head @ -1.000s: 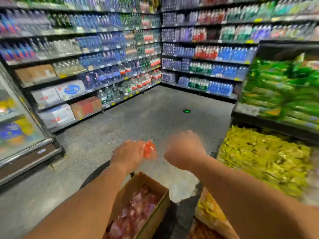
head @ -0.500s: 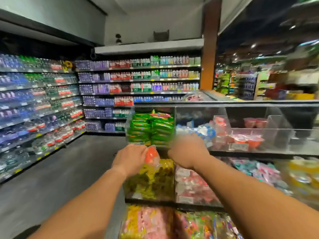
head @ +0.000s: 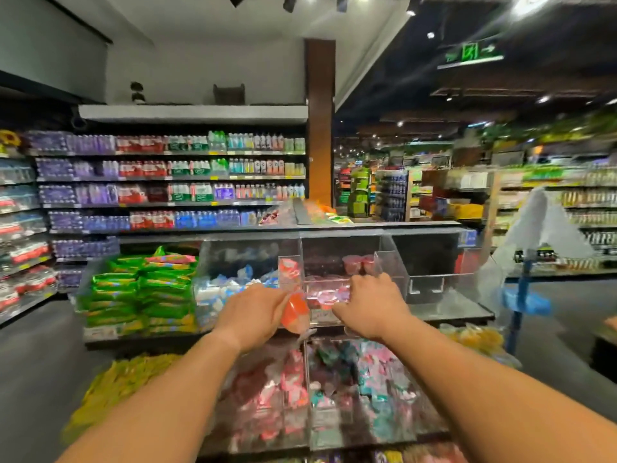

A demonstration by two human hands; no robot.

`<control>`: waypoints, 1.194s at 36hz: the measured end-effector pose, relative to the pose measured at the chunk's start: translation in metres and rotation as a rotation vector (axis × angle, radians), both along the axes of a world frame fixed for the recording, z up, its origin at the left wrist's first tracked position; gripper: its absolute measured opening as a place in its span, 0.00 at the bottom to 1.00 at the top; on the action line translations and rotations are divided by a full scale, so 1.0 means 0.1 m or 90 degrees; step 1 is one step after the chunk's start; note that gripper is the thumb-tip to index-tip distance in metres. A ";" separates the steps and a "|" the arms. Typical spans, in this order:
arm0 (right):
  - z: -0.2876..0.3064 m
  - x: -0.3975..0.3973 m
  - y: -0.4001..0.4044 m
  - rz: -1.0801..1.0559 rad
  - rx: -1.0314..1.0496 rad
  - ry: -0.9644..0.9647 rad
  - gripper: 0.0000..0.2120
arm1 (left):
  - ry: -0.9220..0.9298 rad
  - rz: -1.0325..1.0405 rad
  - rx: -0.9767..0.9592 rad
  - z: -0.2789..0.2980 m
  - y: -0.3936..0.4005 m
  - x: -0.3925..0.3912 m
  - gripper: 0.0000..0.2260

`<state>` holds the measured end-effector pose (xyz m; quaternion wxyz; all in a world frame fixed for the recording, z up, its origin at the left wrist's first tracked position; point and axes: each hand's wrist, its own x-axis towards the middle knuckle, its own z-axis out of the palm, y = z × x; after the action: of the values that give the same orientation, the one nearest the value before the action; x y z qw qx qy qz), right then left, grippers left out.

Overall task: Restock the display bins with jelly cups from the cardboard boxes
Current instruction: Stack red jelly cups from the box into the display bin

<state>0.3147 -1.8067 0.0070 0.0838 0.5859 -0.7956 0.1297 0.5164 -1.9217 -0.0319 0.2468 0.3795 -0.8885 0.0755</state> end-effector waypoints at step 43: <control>-0.59 -1.68 -3.56 0.101 0.123 0.038 0.21 | 0.122 0.063 -0.103 0.46 -2.33 -1.18 0.14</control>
<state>0.1469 -2.1623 -0.0523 0.0404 0.6560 -0.7525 0.0411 0.3984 -2.1544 0.0139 0.3560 0.4072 -0.8321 0.1227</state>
